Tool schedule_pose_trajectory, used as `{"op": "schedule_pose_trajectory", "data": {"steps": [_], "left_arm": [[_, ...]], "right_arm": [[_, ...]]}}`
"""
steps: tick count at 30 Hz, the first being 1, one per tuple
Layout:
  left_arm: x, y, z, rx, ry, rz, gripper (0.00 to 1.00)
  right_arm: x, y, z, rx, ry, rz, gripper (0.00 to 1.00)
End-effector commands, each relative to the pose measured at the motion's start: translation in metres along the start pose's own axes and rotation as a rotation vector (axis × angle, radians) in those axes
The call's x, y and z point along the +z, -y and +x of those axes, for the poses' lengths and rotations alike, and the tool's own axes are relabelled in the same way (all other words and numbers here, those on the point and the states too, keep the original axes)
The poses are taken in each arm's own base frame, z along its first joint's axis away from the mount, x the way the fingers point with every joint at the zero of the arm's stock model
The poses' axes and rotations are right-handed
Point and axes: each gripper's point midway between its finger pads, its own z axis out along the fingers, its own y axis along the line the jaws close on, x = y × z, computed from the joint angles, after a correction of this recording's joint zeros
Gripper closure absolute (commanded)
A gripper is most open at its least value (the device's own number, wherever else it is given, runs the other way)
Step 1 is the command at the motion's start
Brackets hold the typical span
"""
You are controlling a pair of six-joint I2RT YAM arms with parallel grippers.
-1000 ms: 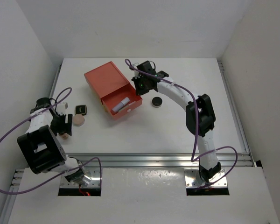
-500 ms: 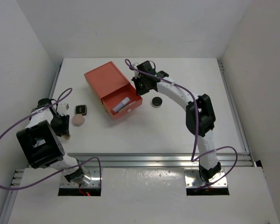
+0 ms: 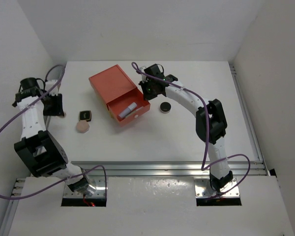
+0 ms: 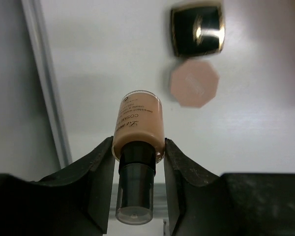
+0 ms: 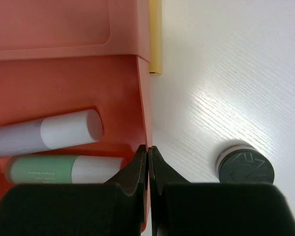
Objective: Organize the makeup
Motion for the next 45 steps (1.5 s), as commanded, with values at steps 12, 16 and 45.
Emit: {"op": "schedule_pose_trajectory", "data": {"steps": [12,16,45], "left_arm": [[-0.069,0.140,-0.134,0.266,0.378,0.550,0.88],[-0.061,0.188,-0.154,0.377,0.391,0.606,0.88],[0.044,0.318,-0.113,0.807,0.310,0.547,0.81]], "right_arm": [[-0.023,0.000,-0.038,0.008,0.121,0.014,1.00],[-0.023,0.003,-0.033,0.012,0.110,0.029,1.00],[-0.023,0.002,-0.034,0.036,0.115,0.024,1.00]]}}
